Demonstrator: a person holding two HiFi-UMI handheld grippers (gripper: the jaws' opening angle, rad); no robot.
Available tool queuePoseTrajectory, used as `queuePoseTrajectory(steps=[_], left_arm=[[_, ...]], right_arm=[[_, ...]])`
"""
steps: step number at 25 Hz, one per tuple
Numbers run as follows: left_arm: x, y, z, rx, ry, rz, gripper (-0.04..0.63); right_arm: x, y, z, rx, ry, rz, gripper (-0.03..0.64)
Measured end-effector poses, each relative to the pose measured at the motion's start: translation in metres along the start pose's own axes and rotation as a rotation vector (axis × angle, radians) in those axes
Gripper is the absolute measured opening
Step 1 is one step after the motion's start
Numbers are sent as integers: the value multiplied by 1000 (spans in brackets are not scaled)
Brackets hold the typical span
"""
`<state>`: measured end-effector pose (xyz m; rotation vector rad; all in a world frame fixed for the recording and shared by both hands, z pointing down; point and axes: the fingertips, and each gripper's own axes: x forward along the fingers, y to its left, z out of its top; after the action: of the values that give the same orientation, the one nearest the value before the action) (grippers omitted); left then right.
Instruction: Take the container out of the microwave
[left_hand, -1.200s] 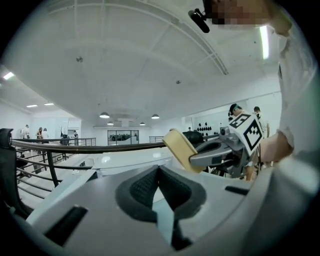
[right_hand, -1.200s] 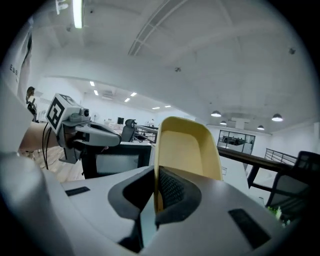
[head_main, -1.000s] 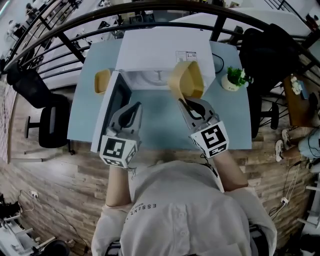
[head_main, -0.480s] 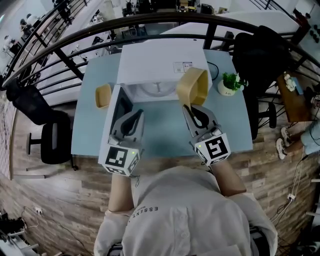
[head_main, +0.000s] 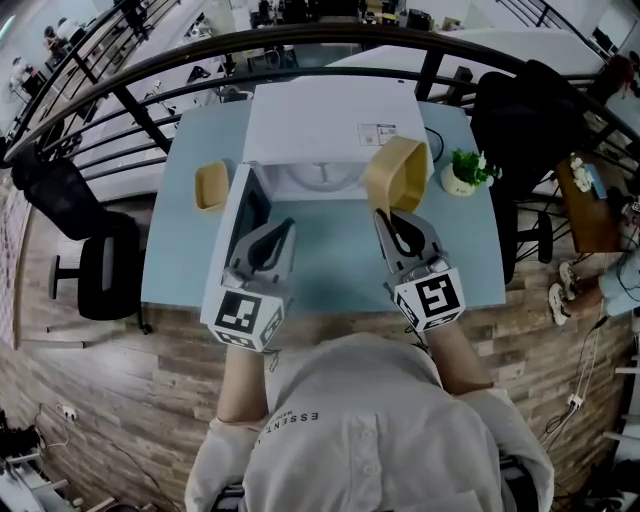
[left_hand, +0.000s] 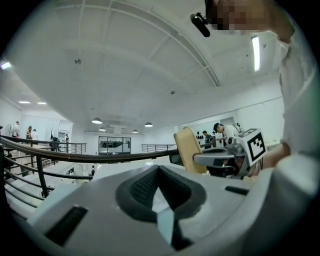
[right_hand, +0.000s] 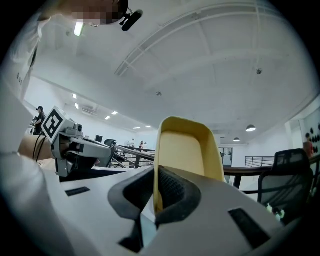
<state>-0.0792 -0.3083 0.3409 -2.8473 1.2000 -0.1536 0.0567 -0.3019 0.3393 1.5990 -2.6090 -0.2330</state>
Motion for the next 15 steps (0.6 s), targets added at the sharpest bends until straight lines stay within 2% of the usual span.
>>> queuePoseTrajectory(steps=[7, 15], left_arm=[[0, -2, 0, 1, 1, 1, 2], [-1, -4, 0, 0, 5, 2, 2]], right_arm=[[3, -4, -5, 20, 21, -28, 25], [5, 1, 1, 38, -1, -31, 25]])
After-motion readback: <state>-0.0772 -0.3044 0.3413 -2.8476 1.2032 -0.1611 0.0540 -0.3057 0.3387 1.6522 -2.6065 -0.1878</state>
